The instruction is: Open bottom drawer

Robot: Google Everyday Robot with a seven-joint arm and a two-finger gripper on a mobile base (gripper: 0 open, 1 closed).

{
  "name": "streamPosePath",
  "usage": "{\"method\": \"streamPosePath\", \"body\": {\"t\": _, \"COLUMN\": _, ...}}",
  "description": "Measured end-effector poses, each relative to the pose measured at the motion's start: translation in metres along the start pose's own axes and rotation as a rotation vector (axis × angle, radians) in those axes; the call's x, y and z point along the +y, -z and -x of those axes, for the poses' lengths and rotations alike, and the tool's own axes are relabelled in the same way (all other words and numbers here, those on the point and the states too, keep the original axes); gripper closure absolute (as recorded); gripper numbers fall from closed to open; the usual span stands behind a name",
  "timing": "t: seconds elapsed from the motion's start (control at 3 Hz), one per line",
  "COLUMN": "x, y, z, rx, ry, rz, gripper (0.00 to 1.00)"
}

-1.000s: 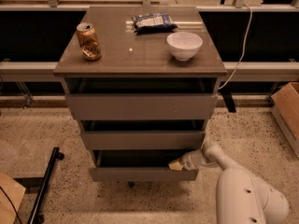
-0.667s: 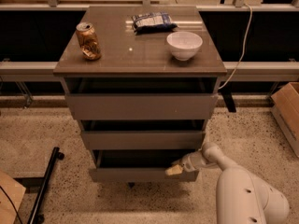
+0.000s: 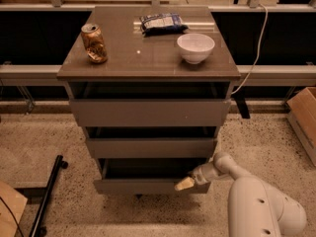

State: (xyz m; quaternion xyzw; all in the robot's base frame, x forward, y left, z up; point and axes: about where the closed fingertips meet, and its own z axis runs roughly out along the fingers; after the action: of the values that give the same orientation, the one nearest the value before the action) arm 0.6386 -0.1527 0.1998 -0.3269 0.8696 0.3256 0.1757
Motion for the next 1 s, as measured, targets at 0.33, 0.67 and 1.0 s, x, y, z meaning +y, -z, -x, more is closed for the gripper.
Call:
{"method": "streamPosePath", "body": {"t": 0.33, "x": 0.0157, "y": -0.0028, "z": -0.0315, "rx": 0.063, "ry": -0.062, "rz": 0.051, "gripper": 0.50}}
{"method": "streamPosePath", "body": {"t": 0.67, "x": 0.0149, "y": -0.0042, "z": -0.0300, "rx": 0.064, "ry": -0.062, "rz": 0.053, "gripper": 0.77}}
{"method": "streamPosePath", "body": {"t": 1.0, "x": 0.0150, "y": -0.0044, "z": -0.0301, "rx": 0.064, "ry": -0.062, "rz": 0.053, "gripper": 0.63}}
